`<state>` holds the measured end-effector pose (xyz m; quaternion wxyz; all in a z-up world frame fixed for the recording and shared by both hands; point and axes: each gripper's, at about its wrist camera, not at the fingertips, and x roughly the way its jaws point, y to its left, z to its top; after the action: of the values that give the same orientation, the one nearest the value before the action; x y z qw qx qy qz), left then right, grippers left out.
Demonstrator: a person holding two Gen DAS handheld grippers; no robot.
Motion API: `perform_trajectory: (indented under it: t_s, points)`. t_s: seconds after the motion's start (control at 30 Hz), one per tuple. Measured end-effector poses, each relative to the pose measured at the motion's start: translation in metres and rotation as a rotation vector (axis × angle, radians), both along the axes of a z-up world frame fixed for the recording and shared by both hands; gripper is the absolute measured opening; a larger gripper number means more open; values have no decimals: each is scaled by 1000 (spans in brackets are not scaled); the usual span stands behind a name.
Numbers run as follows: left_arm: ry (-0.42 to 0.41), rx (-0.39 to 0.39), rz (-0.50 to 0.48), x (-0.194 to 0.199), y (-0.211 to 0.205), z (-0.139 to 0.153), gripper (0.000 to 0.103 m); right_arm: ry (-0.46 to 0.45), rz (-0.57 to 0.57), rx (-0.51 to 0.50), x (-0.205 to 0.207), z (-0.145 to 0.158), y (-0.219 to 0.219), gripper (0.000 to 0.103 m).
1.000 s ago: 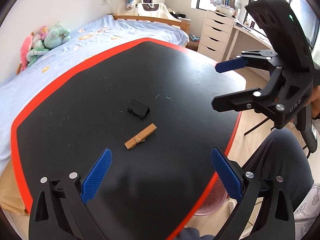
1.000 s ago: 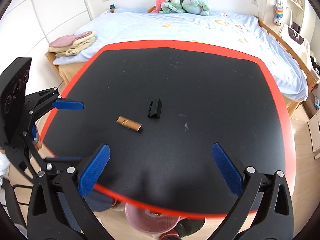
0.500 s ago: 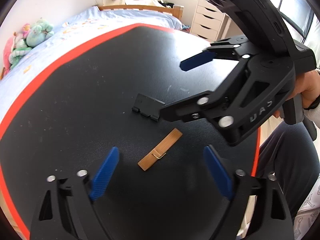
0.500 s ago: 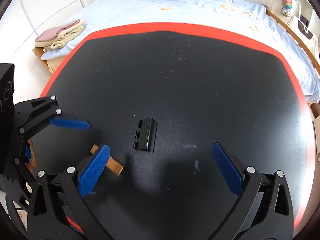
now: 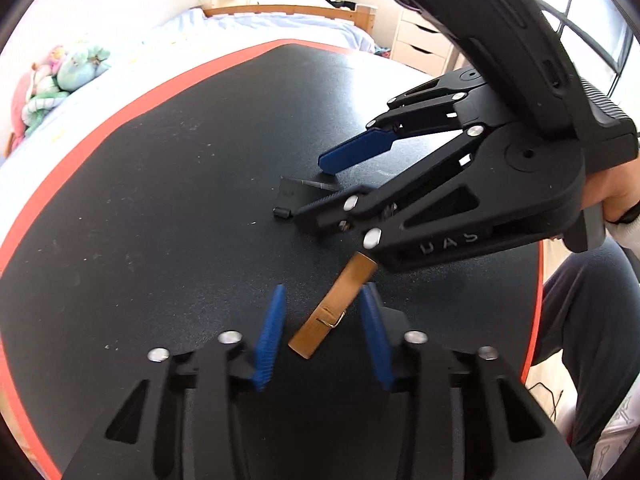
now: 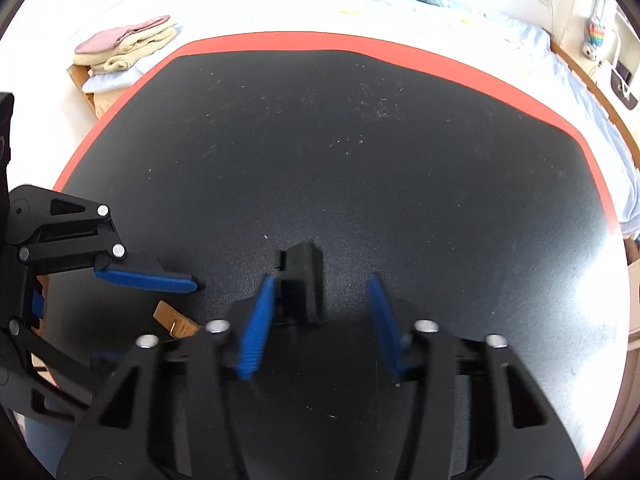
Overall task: Collect trash
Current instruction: 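Grasp the wooden clothespin with the left tool while the right tool grasps the black clip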
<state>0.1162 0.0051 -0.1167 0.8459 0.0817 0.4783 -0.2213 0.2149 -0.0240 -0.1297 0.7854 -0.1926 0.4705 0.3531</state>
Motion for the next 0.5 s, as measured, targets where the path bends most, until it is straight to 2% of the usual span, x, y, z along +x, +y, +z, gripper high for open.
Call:
perform_trajectory:
  t_s: [0.07, 0.1, 0.27, 0.5]
  points:
    - [9, 9, 11, -2, 0, 0, 19, 0, 2, 4, 0, 1, -4, 26]
    - [15, 13, 22, -4, 2, 1, 15, 4, -1, 9, 0, 2, -7, 26]
    - [38, 23, 72, -7, 1, 3, 14, 16, -5, 32, -1, 5, -16, 25]
    - [28, -1, 136, -26, -2, 22, 14, -4, -23, 82, -21, 28, -41, 24]
